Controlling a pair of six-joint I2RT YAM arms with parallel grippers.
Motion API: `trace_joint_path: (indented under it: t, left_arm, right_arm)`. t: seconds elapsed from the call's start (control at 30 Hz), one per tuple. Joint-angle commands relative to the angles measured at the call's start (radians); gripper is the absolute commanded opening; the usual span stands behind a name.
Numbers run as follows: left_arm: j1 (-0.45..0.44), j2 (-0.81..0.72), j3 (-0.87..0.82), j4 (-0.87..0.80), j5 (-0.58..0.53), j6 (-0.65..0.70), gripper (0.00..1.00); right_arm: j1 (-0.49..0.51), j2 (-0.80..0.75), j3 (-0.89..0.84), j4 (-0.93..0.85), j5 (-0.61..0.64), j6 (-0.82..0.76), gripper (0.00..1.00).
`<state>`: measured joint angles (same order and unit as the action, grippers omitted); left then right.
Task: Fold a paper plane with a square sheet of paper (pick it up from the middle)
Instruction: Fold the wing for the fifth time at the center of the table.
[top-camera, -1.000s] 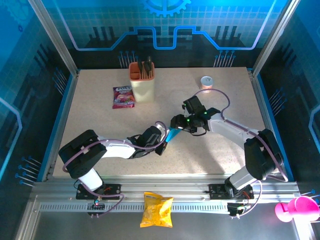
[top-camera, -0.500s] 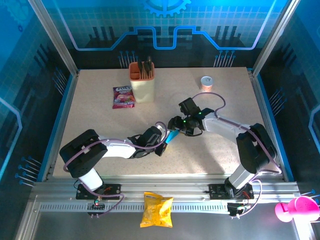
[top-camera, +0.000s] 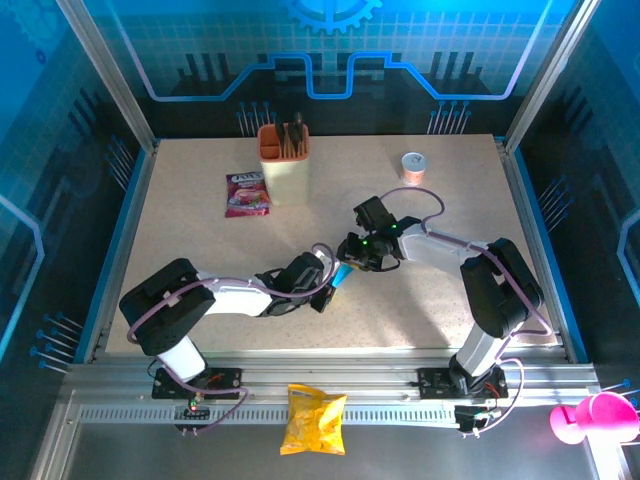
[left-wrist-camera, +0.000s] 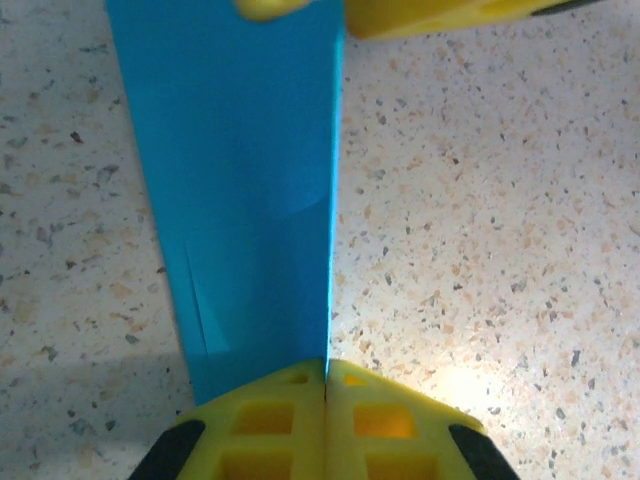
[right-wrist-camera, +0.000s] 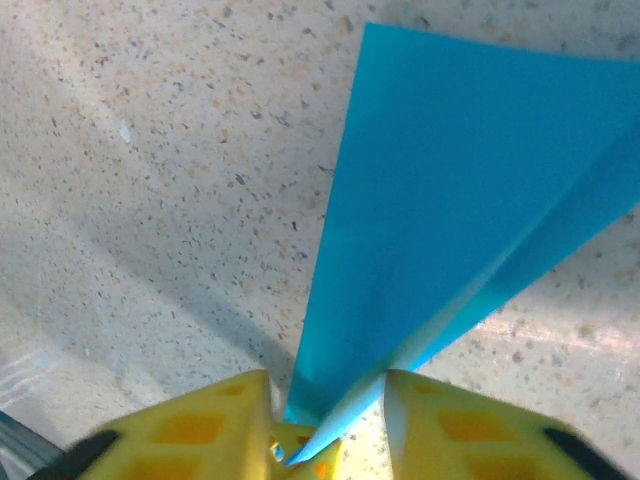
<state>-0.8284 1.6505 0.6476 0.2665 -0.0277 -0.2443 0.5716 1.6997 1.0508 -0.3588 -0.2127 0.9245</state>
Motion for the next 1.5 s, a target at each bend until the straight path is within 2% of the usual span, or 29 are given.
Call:
trace_joint_path:
  t: [0.0, 0.07, 0.1, 0.37, 0.57, 0.73, 1.23, 1.47]
  left_arm:
    - [-0.001, -0.004, 0.034, 0.008, 0.015, 0.000, 0.00]
    - [-0.001, -0.007, 0.036, 0.003, 0.012, 0.008, 0.00]
    - [-0.002, -0.011, 0.036, -0.002, 0.009, 0.011, 0.00]
    - [-0.001, -0.032, 0.027, -0.020, -0.034, 0.042, 0.27]
    - [-0.004, -0.030, 0.021, -0.027, -0.071, 0.064, 0.41]
    - [-0.011, -0.026, 0.018, -0.026, -0.126, 0.079, 0.48]
    - [-0.032, 0.022, 0.012, -0.025, -0.191, 0.111, 0.49]
    - [-0.036, 0.032, 0.000, -0.007, -0.177, 0.105, 0.37]
  right_arm:
    - [0.021, 0.012, -0.020, -0.006, -0.035, -0.005, 0.15]
    - [0.019, 0.011, -0.021, -0.012, -0.034, -0.012, 0.01]
    - [0.017, 0.010, -0.021, -0.014, -0.032, -0.016, 0.00]
    - [0.000, -0.005, -0.018, -0.031, -0.038, -0.047, 0.00]
    - [-0.005, -0.013, -0.024, -0.032, -0.044, -0.056, 0.00]
    - [-0.007, -0.019, -0.030, -0.025, -0.047, -0.056, 0.00]
    - [-0.020, -0.048, -0.025, -0.025, -0.060, -0.061, 0.00]
    - [-0.029, -0.045, -0.023, -0.024, -0.067, -0.061, 0.00]
